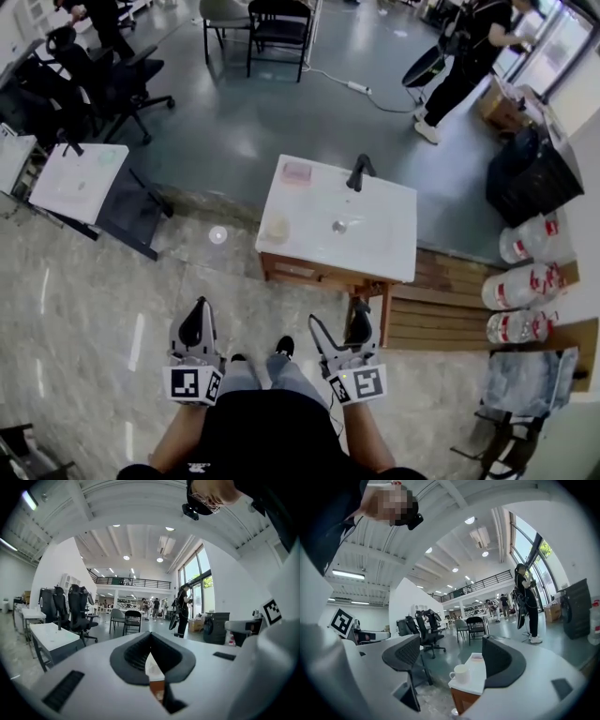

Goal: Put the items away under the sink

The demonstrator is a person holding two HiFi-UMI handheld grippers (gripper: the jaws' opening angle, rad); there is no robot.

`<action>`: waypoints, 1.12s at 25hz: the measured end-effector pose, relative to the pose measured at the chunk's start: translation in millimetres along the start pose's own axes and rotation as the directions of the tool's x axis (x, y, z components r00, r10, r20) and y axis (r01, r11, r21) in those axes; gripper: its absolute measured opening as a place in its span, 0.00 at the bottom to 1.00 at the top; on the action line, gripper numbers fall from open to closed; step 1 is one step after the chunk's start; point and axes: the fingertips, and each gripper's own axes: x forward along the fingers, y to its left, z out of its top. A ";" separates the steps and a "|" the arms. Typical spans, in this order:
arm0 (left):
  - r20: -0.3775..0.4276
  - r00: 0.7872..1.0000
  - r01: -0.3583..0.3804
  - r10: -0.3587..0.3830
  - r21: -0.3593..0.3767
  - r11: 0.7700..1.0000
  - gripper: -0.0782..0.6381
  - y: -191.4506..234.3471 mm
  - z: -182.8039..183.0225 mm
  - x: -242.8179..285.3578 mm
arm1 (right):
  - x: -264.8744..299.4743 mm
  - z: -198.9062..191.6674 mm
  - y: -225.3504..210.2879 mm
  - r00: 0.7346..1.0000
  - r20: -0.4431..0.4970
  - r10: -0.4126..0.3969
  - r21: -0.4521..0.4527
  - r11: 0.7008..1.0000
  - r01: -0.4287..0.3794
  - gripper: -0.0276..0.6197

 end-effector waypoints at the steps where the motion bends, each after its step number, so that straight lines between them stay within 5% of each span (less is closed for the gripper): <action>1: -0.018 1.000 0.013 -0.013 0.003 1.000 0.12 2.3 -5.8 6.4 | 7.6 -5.9 1.3 1.000 -0.007 0.002 -0.002 1.000 -0.002 0.70; 8: -0.073 0.992 0.100 -0.100 -0.007 0.995 0.12 23.3 -48.7 52.1 | 66.9 -73.2 22.5 0.996 -0.080 0.035 0.012 0.999 -0.035 0.57; 28: -0.180 0.976 0.115 -0.120 -0.036 0.993 0.12 96.6 -218.2 164.1 | 218.6 -279.7 25.6 0.966 -0.257 0.025 0.043 0.999 -0.014 0.56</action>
